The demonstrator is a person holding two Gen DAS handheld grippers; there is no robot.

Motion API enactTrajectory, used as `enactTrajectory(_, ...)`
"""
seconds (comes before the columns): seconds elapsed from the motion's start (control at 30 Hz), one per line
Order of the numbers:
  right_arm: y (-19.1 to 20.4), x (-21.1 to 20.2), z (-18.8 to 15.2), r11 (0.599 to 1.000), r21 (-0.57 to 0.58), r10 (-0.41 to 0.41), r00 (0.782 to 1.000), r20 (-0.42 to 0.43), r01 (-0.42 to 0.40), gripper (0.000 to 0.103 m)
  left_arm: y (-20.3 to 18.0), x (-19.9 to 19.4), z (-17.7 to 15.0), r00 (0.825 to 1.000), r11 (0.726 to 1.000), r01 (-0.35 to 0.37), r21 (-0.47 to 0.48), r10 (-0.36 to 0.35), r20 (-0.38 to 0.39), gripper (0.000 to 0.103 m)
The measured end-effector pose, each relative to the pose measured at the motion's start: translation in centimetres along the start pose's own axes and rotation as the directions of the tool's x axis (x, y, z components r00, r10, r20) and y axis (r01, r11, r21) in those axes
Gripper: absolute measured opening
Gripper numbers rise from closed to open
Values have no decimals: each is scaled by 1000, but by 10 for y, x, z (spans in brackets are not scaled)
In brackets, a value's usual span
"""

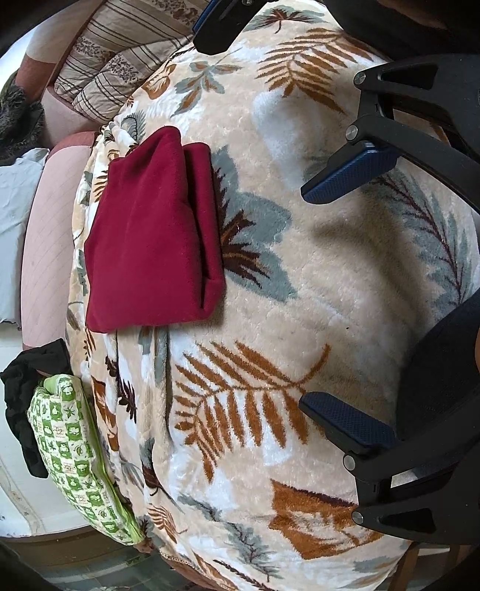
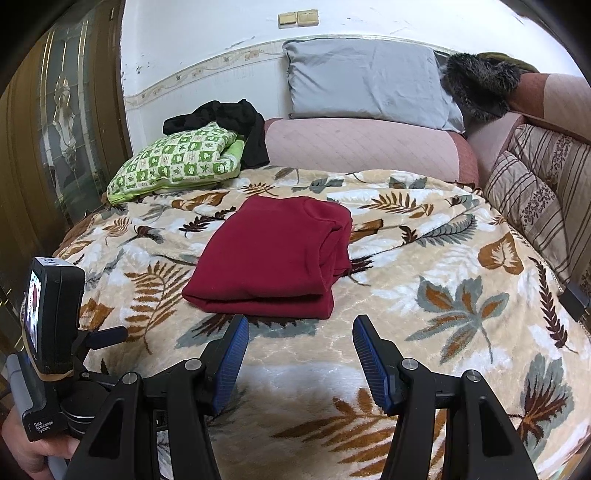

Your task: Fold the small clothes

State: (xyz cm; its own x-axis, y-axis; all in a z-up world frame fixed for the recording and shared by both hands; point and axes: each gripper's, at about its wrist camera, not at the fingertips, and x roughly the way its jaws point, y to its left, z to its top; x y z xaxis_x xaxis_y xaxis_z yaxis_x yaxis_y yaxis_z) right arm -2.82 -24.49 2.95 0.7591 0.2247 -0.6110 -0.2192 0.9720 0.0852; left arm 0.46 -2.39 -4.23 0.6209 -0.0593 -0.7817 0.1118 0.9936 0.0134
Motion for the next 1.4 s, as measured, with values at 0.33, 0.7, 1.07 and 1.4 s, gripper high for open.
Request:
enactTrajectory(0.33,0,0,0,1000,0,0,1000,0,0,56,-1,0,0,1000,1000,7,3,-7,-4,102)
enactTrajectory(0.7,1,0,0,1000,1,-1,1000,0,1,56,-3,0,-1,1000,1000,9,5,-9,-7,102)
enactTrajectory(1.07,0,0,0,1000,3,-1,1000,1,1,56,-3,1,-1,1000,1000,15,23,-15,-7,102)
enactTrajectory(1.4,1,-1,0,1000,1,-1,1000,0,1,56,-4,3,-1,1000,999,21,30,-21,-12,102)
